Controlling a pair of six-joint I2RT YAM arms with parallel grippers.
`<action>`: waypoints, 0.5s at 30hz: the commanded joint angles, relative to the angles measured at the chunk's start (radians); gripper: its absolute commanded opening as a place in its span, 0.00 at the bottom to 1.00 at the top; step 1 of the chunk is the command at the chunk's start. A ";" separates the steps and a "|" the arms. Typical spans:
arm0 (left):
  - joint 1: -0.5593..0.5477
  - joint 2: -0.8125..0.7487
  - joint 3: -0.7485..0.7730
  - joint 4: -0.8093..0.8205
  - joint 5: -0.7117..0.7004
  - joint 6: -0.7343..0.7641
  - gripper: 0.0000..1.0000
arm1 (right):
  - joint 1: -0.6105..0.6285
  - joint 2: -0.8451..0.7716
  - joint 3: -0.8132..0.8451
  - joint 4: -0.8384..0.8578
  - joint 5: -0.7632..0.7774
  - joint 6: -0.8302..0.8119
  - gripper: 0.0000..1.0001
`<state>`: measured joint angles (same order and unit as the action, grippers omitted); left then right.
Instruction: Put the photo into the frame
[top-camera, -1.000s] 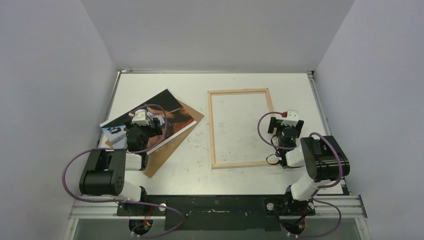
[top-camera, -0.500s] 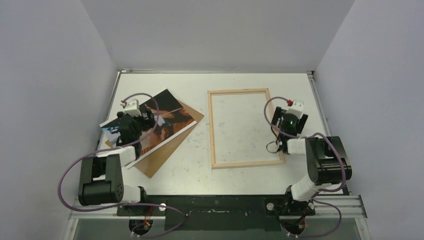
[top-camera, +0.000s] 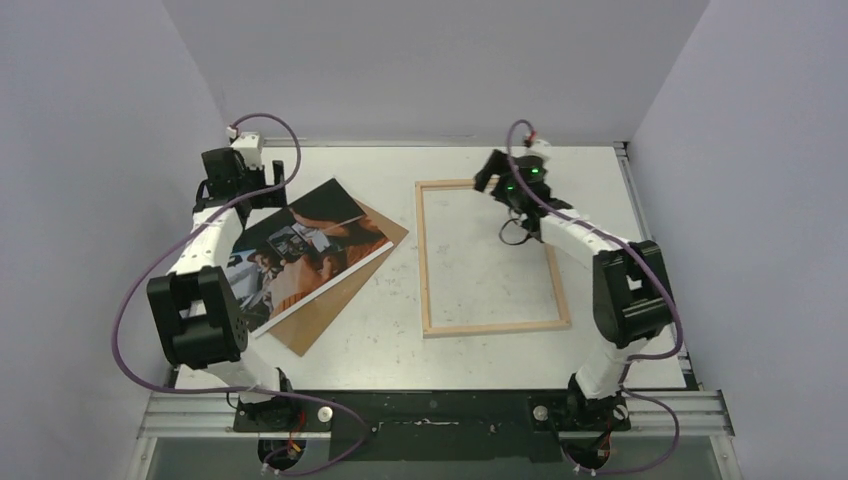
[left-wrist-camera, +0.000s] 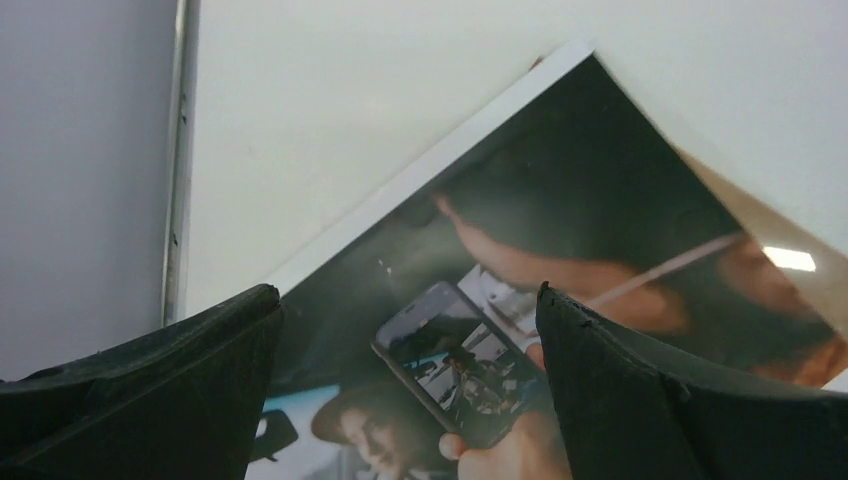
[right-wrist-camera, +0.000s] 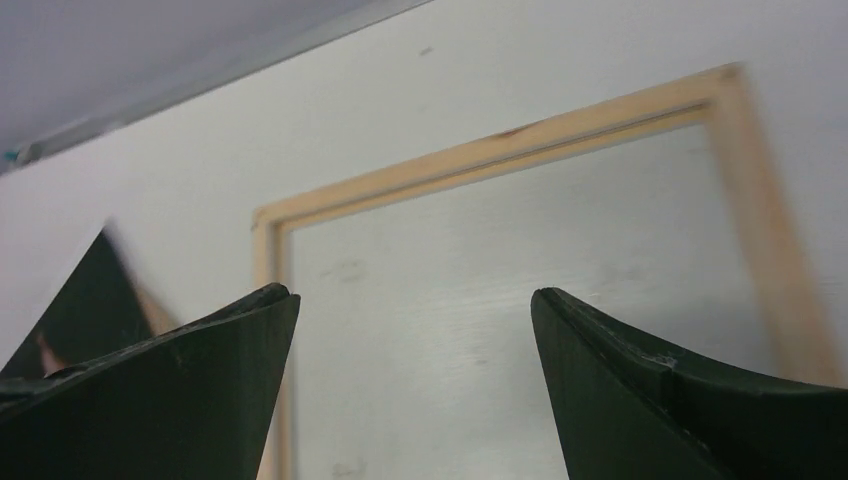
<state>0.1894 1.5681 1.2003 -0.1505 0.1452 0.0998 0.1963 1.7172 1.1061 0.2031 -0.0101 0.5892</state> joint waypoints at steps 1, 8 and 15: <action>0.009 0.123 0.095 -0.243 -0.087 0.054 0.96 | 0.269 0.054 0.162 -0.181 0.056 0.039 0.90; -0.003 0.254 0.151 -0.260 -0.222 0.097 0.96 | 0.549 0.238 0.345 -0.285 0.149 0.155 0.95; -0.002 0.274 0.166 -0.230 -0.255 0.106 0.97 | 0.611 0.309 0.382 -0.319 0.198 0.291 0.97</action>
<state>0.1886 1.8519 1.3037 -0.4084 -0.0738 0.1833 0.8043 2.0106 1.4349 -0.0669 0.0952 0.7879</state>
